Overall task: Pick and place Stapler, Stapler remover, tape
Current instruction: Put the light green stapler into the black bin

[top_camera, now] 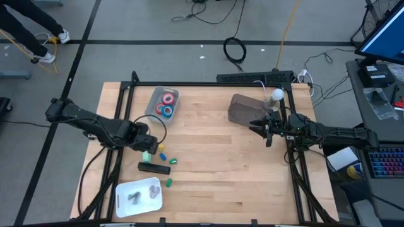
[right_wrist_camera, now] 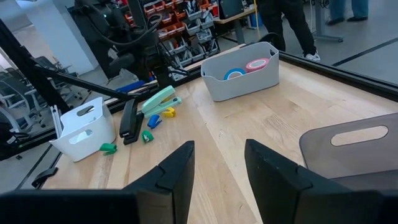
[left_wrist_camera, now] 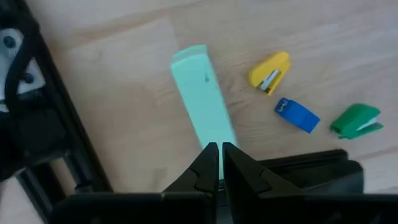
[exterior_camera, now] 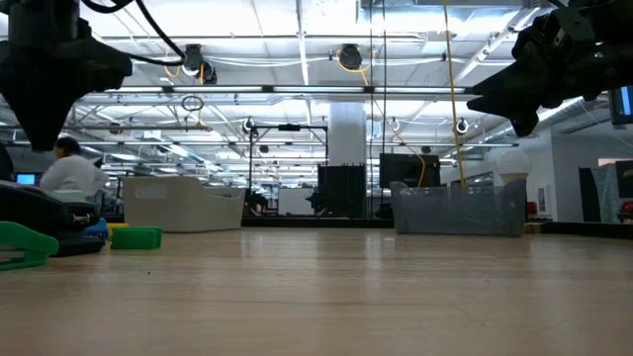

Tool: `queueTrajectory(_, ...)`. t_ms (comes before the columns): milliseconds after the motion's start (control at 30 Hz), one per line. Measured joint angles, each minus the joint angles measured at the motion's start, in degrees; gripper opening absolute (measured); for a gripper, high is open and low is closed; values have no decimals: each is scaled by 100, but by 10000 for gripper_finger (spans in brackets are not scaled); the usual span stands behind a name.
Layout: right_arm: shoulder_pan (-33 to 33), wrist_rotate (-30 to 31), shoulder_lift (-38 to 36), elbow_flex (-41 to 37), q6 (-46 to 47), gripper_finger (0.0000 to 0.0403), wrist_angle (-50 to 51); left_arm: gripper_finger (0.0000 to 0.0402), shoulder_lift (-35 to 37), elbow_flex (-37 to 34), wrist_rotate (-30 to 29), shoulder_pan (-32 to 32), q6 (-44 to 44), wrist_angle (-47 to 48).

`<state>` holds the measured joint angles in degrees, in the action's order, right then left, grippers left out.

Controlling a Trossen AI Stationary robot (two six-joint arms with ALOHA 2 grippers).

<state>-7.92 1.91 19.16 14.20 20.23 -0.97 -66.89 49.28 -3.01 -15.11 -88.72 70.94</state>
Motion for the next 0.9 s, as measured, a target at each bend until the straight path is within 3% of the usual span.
queueTrajectory(433,0,2,2,0,-7,136,4,33,-22,0,-215,0,-160,-76)
queueTrajectory(733,0,2,2,0,-9,137,4,142,-22,-44,-198,0,-601,-97)
queueTrajectory(900,0,2,4,0,-11,139,4,187,-22,-548,131,-1,-888,-623)
